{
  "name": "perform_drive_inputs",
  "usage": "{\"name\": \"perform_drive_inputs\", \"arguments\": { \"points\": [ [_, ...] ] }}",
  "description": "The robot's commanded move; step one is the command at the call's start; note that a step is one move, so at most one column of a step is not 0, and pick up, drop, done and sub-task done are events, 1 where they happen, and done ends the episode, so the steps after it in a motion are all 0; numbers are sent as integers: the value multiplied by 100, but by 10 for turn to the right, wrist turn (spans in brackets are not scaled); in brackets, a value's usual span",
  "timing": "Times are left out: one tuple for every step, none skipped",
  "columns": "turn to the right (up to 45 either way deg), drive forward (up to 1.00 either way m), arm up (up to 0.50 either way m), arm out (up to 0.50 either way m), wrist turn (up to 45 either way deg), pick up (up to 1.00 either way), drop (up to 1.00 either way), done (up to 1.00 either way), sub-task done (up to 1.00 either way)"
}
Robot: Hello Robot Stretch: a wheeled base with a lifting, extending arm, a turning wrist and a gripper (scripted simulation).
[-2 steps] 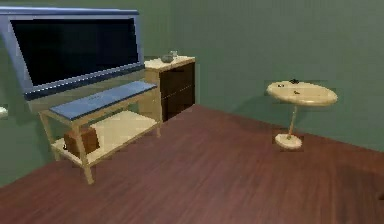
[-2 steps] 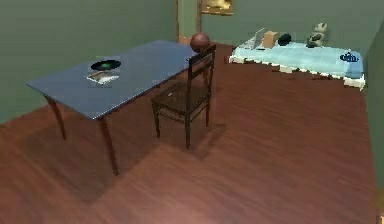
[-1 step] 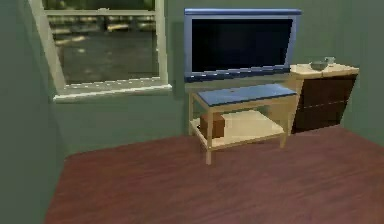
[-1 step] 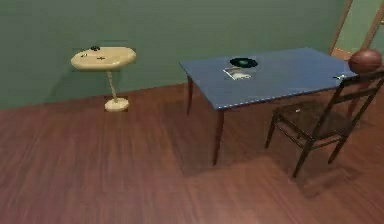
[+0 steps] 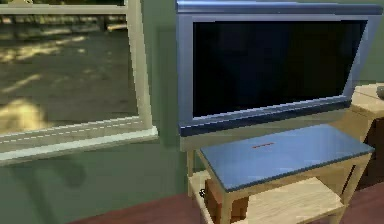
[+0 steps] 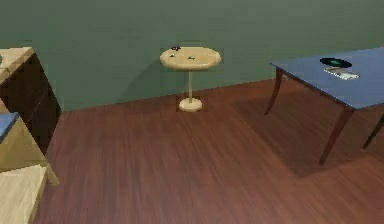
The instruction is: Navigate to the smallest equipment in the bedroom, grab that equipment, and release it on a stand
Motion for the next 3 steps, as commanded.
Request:
{"name": "perform_drive_inputs", "arguments": {
  "points": [
    [-150,0,0,0,0,0,0,0,0],
    [0,10,0,0,0,0,0,0,0],
    [450,0,0,0,0,0,0,0,0]
  ]
}}
